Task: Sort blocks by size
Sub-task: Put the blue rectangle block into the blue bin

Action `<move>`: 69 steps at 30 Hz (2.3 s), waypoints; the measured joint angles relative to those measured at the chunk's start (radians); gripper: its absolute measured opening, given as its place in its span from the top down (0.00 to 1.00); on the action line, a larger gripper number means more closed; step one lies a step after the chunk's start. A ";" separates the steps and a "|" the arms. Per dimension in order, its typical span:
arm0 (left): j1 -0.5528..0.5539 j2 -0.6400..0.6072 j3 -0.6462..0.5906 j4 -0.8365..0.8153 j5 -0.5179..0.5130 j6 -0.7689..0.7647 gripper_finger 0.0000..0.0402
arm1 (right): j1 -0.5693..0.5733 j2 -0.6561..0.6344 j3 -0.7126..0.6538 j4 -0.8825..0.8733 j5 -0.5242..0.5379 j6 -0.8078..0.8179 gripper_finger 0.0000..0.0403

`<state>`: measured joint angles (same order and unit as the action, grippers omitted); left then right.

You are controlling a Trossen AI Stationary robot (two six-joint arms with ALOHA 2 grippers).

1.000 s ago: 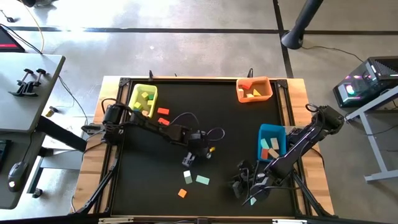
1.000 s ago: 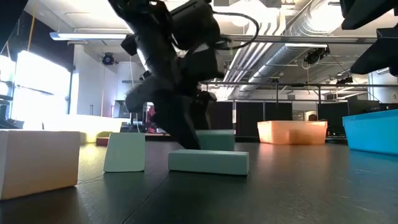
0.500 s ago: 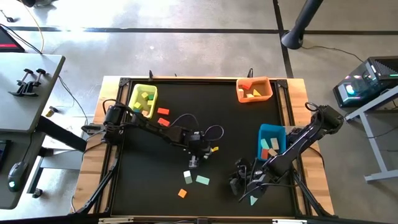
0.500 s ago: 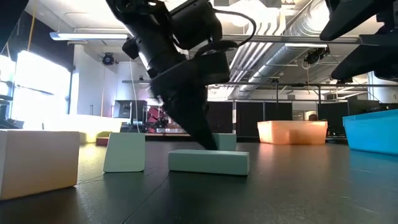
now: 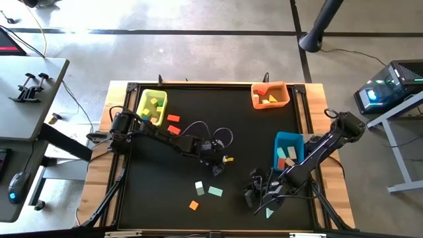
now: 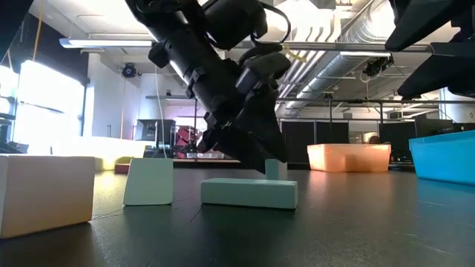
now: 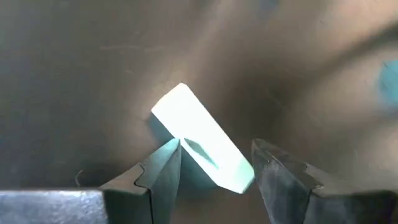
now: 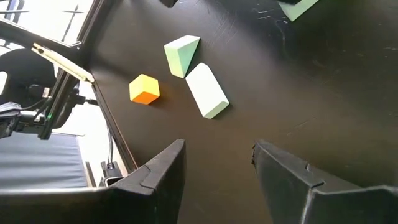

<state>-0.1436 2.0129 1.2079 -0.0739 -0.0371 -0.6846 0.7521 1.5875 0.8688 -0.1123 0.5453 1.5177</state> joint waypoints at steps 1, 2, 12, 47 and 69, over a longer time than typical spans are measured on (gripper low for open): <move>0.000 0.000 0.000 0.000 -0.017 -0.018 0.54 | 0.000 0.000 0.000 -0.004 0.000 0.000 0.55; 0.000 0.000 0.000 -0.001 -0.030 -0.027 0.54 | 0.000 0.000 0.000 -0.004 0.000 0.000 0.55; -0.002 0.063 0.015 0.034 -0.048 -0.023 0.69 | 0.000 0.000 0.000 -0.003 0.000 -0.034 0.55; -0.104 -0.154 0.143 -0.158 -0.017 0.409 0.94 | -0.204 -0.185 0.001 0.091 0.015 -0.869 0.41; -0.108 -0.152 0.141 -0.105 0.017 0.423 0.87 | -0.277 -0.117 0.001 0.069 -0.209 -0.841 0.86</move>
<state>-0.2514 1.8606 1.3491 -0.1788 -0.0199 -0.2613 0.4746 1.4708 0.8696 -0.0433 0.3368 0.6767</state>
